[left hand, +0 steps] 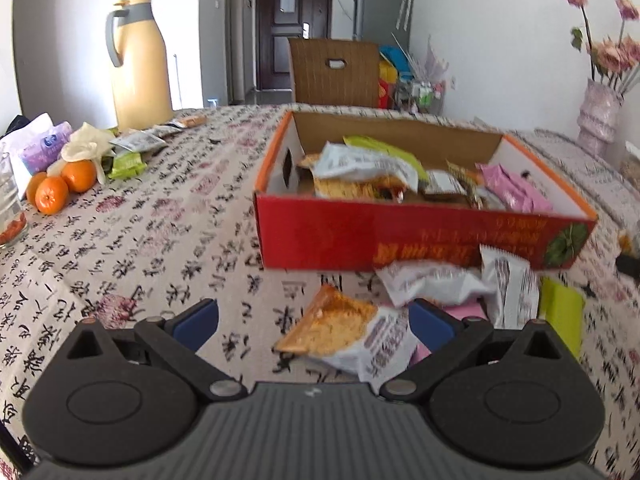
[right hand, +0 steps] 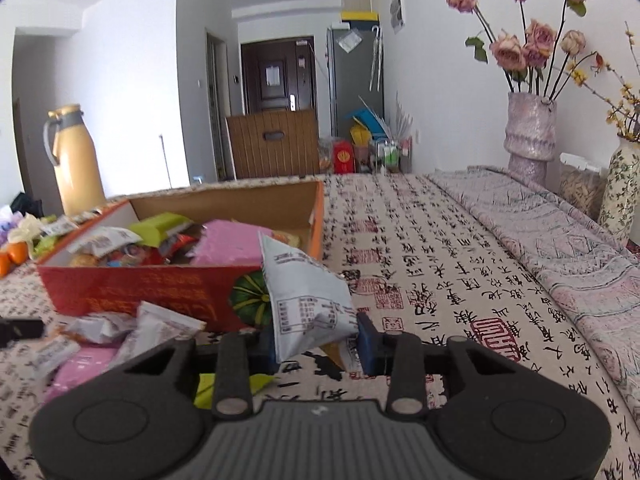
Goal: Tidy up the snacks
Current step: 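Grasp a biscuit packet by its corner with the left gripper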
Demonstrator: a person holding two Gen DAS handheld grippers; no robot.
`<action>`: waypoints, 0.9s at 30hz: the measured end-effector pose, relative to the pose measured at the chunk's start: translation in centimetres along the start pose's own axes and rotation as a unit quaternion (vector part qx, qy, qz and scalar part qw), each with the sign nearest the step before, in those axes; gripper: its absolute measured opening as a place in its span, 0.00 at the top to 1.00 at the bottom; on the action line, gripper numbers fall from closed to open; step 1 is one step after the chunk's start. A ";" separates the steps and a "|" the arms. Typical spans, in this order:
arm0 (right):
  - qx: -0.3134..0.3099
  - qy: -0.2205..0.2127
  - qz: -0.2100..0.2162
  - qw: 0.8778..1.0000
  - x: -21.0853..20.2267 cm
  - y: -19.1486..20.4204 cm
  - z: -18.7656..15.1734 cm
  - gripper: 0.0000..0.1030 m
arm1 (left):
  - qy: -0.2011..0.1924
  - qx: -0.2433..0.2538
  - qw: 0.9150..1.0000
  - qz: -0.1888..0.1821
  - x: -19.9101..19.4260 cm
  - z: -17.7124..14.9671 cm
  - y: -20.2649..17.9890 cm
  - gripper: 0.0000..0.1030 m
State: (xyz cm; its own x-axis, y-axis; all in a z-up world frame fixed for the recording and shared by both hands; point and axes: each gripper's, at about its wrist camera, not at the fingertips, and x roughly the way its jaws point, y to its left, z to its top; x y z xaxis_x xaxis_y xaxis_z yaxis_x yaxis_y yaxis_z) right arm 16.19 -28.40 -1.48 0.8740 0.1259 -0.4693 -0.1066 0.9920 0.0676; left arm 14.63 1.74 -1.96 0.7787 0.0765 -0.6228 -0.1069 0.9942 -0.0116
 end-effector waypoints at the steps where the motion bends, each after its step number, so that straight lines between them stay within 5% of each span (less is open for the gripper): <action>1: 0.001 -0.003 0.001 1.000 -0.4 0.1 0.0 0.66 | 0.004 0.005 1.000 -0.002 0.2 -0.2 -0.1 0.00; 9: 0.007 -0.007 0.003 1.000 -1.1 0.6 -0.2 0.66 | 0.042 0.047 0.998 0.001 2.5 -1.0 -0.8 0.00; 24: 0.006 0.002 0.008 1.000 -0.7 1.4 -0.6 0.66 | 0.054 0.032 0.998 -0.004 4.4 0.3 -0.3 0.00; 27: 0.005 0.003 0.010 1.000 -0.7 1.5 -0.7 0.66 | 0.054 0.032 0.998 -0.011 4.6 0.3 -0.4 0.09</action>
State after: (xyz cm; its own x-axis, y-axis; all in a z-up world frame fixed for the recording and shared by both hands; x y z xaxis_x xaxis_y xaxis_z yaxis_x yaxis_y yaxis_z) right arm 15.12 -26.95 -1.65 0.8685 0.1452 -0.4739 -0.1184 0.9892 0.0861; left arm 18.42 1.73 -4.60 0.7082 0.0502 -0.7042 -0.0489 0.9986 0.0220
